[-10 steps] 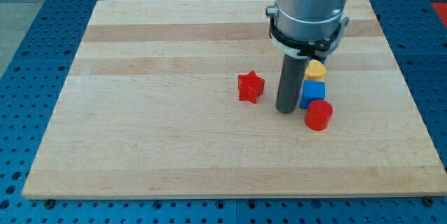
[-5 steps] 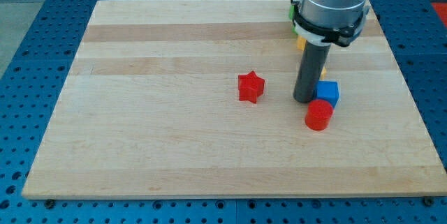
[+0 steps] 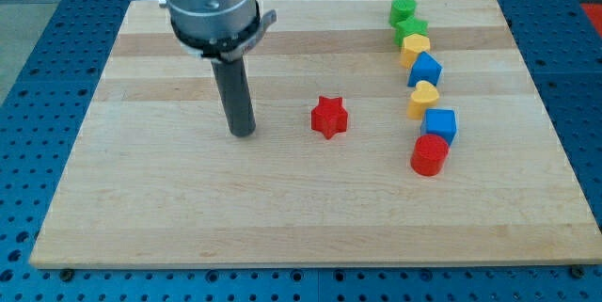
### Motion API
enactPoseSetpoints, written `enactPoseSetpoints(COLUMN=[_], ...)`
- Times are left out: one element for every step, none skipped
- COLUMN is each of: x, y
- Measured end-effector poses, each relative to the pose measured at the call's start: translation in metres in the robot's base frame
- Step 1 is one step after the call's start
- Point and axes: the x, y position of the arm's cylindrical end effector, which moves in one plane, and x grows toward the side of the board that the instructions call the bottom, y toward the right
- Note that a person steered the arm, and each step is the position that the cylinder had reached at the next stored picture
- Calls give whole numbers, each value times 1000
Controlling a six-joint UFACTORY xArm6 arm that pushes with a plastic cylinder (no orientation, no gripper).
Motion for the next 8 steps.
enactPoseSetpoints(x=[-27, -34, -34, -34, -34, -35, -35, -22], y=[15, 60, 83, 83, 98, 106, 108, 108])
